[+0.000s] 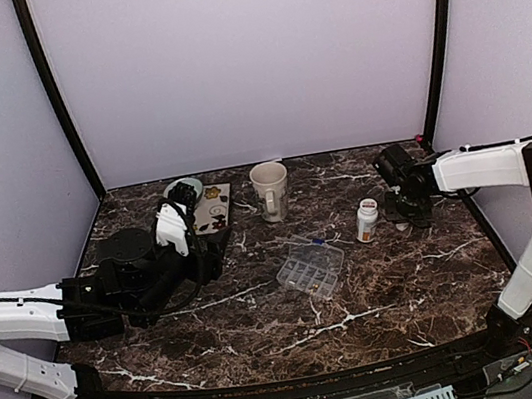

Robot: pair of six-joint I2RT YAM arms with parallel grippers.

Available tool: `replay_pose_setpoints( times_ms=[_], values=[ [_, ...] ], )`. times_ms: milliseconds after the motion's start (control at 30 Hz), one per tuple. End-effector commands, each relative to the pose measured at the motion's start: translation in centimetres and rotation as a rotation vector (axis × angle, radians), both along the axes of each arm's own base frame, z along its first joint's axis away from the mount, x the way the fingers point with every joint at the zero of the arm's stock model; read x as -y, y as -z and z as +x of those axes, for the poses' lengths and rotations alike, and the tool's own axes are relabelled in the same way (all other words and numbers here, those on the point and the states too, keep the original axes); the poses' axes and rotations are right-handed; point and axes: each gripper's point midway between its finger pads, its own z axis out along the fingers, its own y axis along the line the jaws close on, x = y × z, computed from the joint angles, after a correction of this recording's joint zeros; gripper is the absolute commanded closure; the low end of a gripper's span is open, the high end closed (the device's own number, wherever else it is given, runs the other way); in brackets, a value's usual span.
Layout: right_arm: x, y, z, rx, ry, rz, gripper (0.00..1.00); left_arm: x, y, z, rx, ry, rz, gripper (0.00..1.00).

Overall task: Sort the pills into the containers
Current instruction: Place the pill bottle at the center of the board.

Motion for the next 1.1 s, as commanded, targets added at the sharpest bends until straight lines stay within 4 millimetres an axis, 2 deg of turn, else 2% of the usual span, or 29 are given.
replay_pose_setpoints(
  times_ms=[0, 133, 467, 733, 1067],
  values=[
    [-0.4, 0.4, 1.6, 0.009, -0.007, 0.034, 1.0, 0.0, 0.1, 0.1, -0.001, 0.0, -0.024, 0.28],
    [-0.6, 1.0, 1.8, -0.002, -0.008, 0.045, 1.0, 0.0, 0.1, 0.2, -0.002, 0.002, -0.024, 0.28],
    [-0.5, 1.5, 1.7, -0.021, -0.006, 0.056, 0.78, 0.2, -0.1, 0.2, 0.0, 0.009, -0.029, 0.28],
    [-0.4, 1.8, 1.4, -0.032, 0.0, 0.062, 0.66, 0.3, -0.4, 0.1, 0.003, 0.014, -0.035, 0.28],
    [-0.2, 1.3, 1.2, -0.024, 0.011, 0.071, 0.61, 0.0, -0.4, 0.1, 0.0, 0.011, -0.037, 0.28]
  ],
)
